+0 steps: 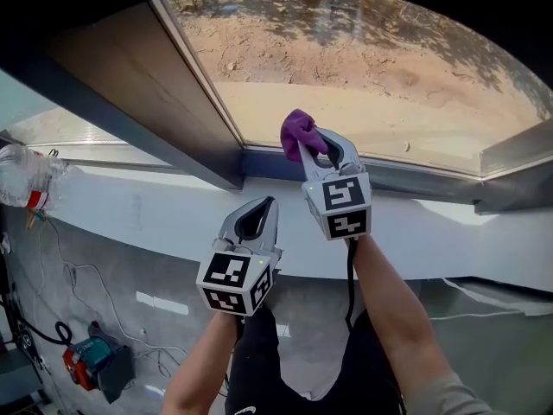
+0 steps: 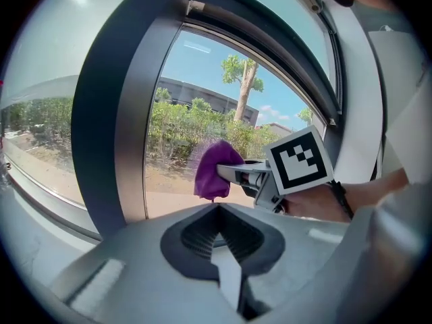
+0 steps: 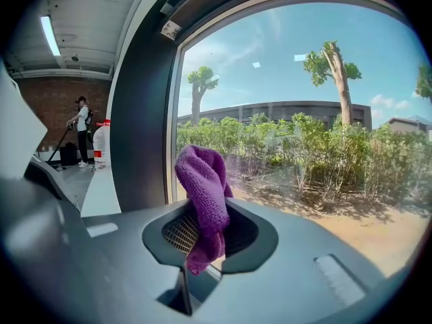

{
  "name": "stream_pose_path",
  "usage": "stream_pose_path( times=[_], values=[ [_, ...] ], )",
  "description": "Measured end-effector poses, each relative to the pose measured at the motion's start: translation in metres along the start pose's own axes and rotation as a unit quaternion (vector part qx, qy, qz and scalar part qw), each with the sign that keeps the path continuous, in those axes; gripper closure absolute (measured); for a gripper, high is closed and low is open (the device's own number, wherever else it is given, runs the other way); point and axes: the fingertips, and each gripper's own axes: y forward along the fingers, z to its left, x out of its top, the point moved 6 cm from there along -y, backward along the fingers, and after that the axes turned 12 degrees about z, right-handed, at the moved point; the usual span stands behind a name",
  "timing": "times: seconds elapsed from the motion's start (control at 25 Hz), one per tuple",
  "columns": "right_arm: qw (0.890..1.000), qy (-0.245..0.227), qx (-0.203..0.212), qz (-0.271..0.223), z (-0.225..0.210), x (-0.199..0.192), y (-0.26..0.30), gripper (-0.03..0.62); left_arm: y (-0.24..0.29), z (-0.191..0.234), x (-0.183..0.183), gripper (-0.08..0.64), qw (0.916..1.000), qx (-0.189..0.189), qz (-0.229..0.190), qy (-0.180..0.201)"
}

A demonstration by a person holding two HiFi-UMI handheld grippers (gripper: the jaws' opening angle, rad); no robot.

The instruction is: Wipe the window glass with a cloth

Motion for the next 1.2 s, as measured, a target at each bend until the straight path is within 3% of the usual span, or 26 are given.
stream_pose_path(
  times=[0.4,1.2],
  values=[
    [0.998,0.037,-0.049,0.012,-0.057,-0.023,-0.039,0.502,0.024,-0.04,0.012,0.56,0.999,-0.039,0.006,0.019],
    [0.984,0.105,-0.142,0.016,-0.191,-0.098,-0.125,0.502,0.086,-0.141,0.022,0.56,0.9937,-0.09,0.025,0.061]
  ],
)
